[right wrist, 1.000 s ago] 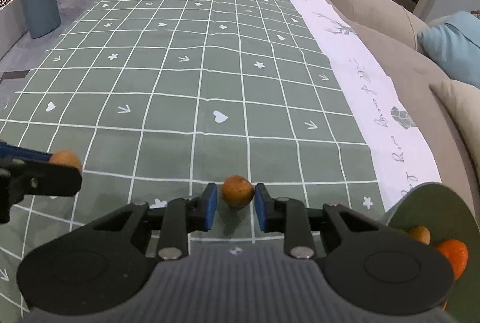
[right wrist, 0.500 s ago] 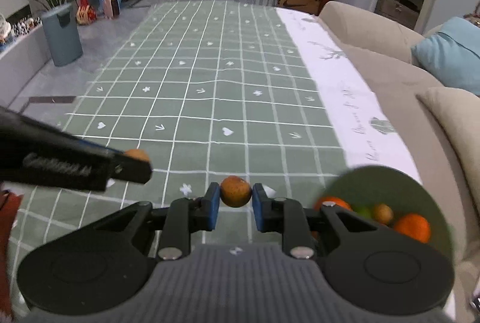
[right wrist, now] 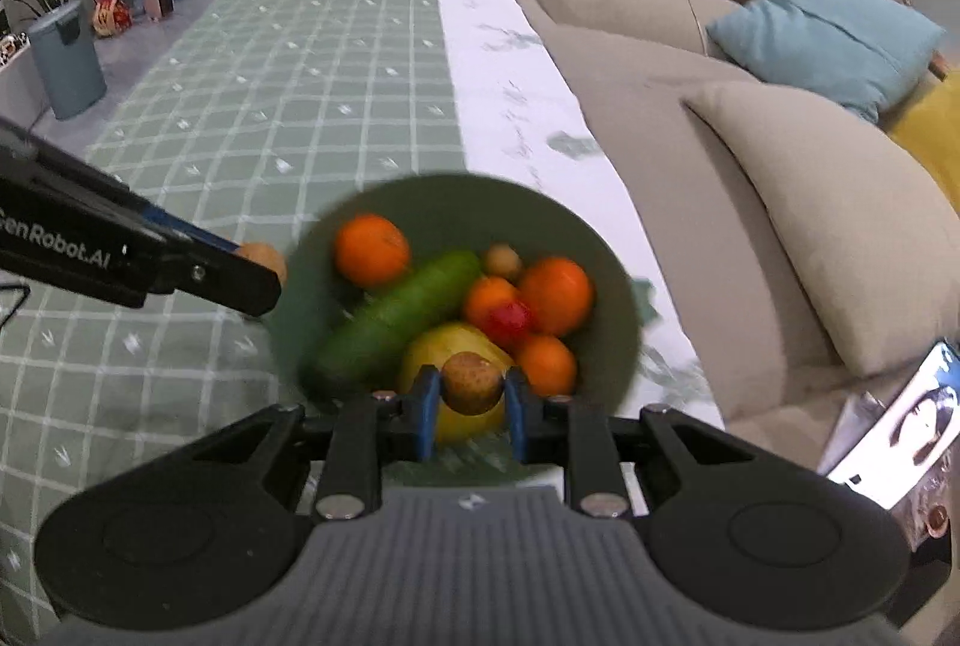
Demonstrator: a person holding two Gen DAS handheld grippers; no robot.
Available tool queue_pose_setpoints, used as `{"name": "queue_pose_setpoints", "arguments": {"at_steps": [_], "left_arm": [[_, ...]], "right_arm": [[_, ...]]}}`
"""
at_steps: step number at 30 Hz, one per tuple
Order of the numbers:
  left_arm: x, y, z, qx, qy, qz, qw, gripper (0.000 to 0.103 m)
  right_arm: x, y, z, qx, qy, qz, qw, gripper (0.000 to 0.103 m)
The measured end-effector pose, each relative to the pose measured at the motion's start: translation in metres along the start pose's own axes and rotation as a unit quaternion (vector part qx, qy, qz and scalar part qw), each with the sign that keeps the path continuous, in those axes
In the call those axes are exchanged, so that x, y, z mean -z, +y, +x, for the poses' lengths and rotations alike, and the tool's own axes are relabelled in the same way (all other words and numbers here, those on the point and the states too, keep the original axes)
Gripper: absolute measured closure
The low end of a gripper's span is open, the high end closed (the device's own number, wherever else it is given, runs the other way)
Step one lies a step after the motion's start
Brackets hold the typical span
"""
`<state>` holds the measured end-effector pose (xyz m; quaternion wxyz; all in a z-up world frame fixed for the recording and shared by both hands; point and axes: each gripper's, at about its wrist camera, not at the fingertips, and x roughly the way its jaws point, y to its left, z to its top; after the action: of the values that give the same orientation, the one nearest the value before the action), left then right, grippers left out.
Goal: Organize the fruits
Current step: 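Carry both kiwis into the green colander and release them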
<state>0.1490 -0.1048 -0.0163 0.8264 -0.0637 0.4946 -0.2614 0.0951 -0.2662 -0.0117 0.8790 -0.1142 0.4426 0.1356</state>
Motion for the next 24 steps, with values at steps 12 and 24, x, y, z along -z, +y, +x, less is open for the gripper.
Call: {"name": "queue_pose_setpoints", "arguments": {"at_steps": [12, 24], "left_arm": [[-0.017, -0.034, 0.048, -0.008, 0.101, 0.035, 0.9943, 0.074], [-0.017, -0.04, 0.067, -0.012, 0.128, 0.047, 0.9906, 0.074]], "right_arm": [[-0.006, -0.028, 0.038, -0.058, 0.052, -0.025, 0.997, 0.084], [-0.01, -0.024, 0.058, -0.06, 0.092, -0.112, 0.988, 0.084]]}}
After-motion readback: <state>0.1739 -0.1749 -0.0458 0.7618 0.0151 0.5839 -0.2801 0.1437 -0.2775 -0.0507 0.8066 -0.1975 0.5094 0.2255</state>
